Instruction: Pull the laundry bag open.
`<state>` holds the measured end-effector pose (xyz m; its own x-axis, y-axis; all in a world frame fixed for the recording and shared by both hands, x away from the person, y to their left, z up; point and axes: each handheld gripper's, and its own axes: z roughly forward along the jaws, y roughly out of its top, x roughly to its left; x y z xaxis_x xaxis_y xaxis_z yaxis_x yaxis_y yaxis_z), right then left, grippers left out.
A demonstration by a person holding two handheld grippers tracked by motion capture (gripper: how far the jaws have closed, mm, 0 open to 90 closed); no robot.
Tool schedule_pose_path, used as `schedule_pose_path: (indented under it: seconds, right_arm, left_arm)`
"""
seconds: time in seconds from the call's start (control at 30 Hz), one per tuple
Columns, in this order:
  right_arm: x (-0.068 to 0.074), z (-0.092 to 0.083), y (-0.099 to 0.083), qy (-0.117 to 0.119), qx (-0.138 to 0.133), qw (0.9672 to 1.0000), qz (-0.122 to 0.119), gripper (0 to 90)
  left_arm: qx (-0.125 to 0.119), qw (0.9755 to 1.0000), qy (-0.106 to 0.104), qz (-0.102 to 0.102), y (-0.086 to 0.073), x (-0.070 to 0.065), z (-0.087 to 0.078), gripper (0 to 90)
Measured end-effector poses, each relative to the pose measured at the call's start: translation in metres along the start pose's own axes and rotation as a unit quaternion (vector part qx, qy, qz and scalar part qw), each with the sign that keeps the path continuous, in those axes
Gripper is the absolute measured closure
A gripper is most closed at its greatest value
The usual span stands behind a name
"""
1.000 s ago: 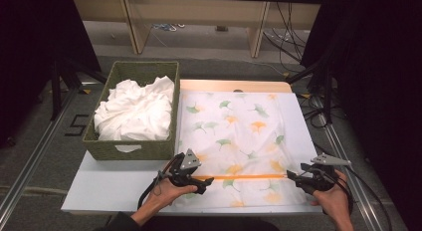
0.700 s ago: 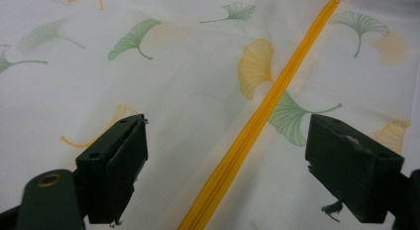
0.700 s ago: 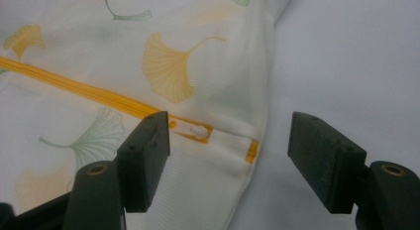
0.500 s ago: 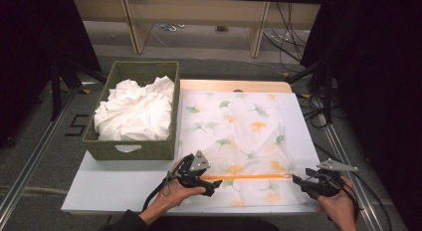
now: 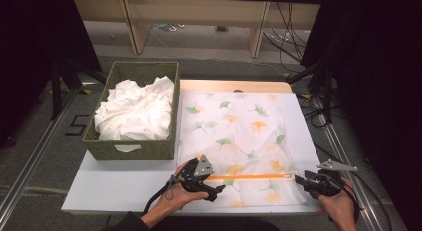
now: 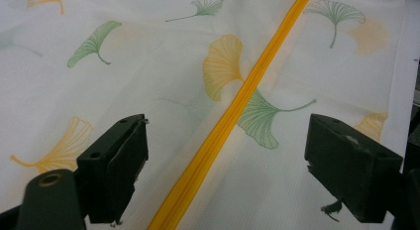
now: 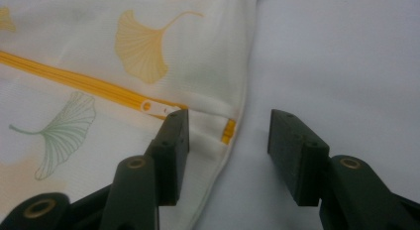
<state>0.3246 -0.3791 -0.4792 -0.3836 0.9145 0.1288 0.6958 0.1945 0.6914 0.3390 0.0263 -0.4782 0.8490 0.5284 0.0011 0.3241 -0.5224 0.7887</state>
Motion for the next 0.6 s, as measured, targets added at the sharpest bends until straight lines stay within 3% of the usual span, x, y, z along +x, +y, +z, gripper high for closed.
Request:
schedule_pose_path:
  seconds: [0.03,0.13,0.2,0.3,0.33,0.4,0.47,0.5,0.53,0.57,0.6]
  right_arm:
    - [-0.001,0.002,0.003,0.01,0.006,0.9999,-0.01,51.9]
    - [0.001,0.005,0.005,0.011,0.004,0.9997,-0.02,52.1]
    - [0.007,0.007,0.007,-0.007,0.015,0.9986,-0.05,52.6]
    - [0.01,0.009,0.008,-0.019,0.015,0.9978,-0.062,53.7]
    - [0.011,0.012,0.007,-0.016,0.002,0.9981,-0.059,54.7]
    - [0.011,0.011,0.01,-0.003,0.018,0.9974,-0.07,60.3]
    - [0.012,0.012,0.01,-0.006,0.019,0.9975,-0.068,62.9]
    - [0.01,0.013,0.011,-0.003,0.015,0.9969,-0.078,64.5]
    - [0.015,0.011,0.012,-0.003,0.034,0.9987,-0.038,65.9]
    - [0.009,0.014,0.013,0.001,0.02,0.9968,-0.077,67.8]
    - [0.011,0.015,0.013,0.001,0.014,0.9979,-0.064,71.5]
  left_arm:
    - [-0.004,0.9999,-0.005,-0.011,-0.001,-0.002,0.001,16.6]
    - [-0.003,0.9999,-0.004,-0.01,0.0,-0.002,0.0,16.6]
    - [-0.002,0.9999,-0.003,-0.01,0.0,-0.002,0.0,16.6]
    - [-0.007,0.9999,-0.007,-0.013,0.0,-0.001,0.001,16.6]
    - [-0.007,0.9999,-0.006,-0.009,0.001,-0.001,0.001,16.6]
    - [-0.006,0.9999,-0.006,-0.013,0.0,-0.002,0.001,16.6]
    - [-0.005,1.0,-0.006,0.002,0.001,-0.001,0.001,16.6]
    - [-0.003,1.0,-0.008,0.0,0.002,-0.001,0.001,16.6]
    - [-0.002,0.9999,-0.007,-0.011,0.003,-0.002,0.002,16.6]
    - [-0.006,0.9999,-0.009,-0.008,0.003,-0.003,0.003,16.7]
    - [-0.007,0.9999,-0.008,-0.008,0.003,-0.005,0.004,16.7]
